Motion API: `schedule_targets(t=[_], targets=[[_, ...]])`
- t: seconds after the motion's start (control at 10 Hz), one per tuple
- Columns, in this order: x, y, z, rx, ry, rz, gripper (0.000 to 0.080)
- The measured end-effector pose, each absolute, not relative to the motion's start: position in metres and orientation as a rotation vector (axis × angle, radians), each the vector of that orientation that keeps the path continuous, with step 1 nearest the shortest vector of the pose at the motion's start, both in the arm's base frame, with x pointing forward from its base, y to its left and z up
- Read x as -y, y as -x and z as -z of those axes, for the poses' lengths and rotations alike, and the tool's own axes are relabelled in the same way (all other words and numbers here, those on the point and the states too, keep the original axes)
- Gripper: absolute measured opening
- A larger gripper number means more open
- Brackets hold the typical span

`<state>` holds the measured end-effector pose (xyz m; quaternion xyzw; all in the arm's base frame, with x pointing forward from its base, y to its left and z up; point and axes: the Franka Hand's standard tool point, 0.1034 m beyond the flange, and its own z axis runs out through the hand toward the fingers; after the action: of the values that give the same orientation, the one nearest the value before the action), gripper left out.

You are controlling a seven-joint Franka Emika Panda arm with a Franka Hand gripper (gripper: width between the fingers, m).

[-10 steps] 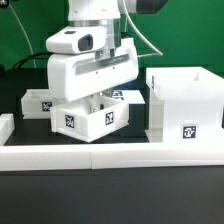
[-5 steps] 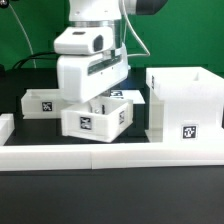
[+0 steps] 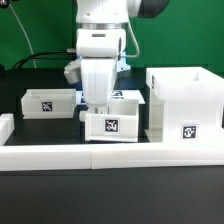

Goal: Assemble drawer

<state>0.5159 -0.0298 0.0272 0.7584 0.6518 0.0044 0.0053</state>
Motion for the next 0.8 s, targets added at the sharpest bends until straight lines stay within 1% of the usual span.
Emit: schedule_targets(t=[0.5,0.8], targets=[[0.027,-0.515,-0.026,-2.061,-2.392,0.024,0.0044],[0.016,-0.530,-0.023,-2.100,-2.355,0.021,0.0044]])
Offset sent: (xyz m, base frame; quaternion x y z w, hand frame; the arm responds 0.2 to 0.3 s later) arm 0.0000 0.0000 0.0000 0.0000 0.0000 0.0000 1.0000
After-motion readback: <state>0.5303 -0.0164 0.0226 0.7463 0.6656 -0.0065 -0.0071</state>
